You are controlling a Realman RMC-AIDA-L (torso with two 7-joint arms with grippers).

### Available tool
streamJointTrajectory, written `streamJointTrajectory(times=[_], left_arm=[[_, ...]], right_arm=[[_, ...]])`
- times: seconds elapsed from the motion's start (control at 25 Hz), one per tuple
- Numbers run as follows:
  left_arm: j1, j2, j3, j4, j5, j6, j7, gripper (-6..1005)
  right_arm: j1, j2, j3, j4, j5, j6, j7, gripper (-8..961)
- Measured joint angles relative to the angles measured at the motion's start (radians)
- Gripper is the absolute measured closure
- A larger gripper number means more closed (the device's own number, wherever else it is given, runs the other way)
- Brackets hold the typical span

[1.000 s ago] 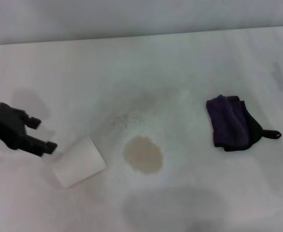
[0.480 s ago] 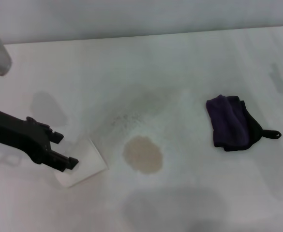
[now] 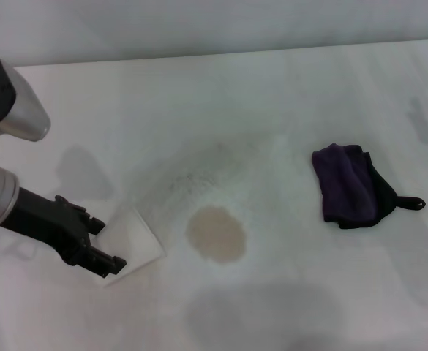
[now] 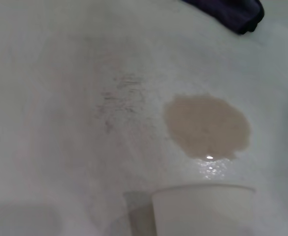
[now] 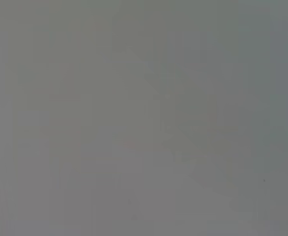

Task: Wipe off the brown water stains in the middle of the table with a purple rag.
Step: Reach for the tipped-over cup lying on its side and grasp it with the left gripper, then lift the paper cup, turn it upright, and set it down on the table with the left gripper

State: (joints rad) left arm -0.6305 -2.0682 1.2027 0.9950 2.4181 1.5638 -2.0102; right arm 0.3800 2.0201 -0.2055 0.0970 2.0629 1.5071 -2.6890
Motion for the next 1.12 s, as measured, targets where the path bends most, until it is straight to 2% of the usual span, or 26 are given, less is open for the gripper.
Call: streamJointTrajectory(times=[0.44,0.6,0.8,0.92,1.12], left_arm=[[-0.036,-0.008,0.052,-0.126,-0.034,-0.146,0.062,170],[-0.039,-0.007,0.086,-0.132,-0.038,-0.170,0.065,188],[-0.033,-0.006,0.085,-0.121,-0.066,-0.171,0.072,210],[-0.008,-0.004,0.066,-0.086,-0.117,-0.177,0.093,223],[0.089,-0.008,0.029,0.022,-0.221,-0.266,0.193,249]], right_arm=[[-0.019,-0.003,0.000,0.004,0.000,0.004,0.000,109],[-0.021,-0.003,0.000,0.005,0.001,0.004,0.000,109],[-0.023,-0.005,0.000,-0.003,0.001,0.000,0.000,109],[-0.021,-0.006,0.000,-0.006,-0.001,-0.001,0.000,109],[-0.008,-0.008,-0.009,-0.016,-0.006,-0.006,-0.001,109]])
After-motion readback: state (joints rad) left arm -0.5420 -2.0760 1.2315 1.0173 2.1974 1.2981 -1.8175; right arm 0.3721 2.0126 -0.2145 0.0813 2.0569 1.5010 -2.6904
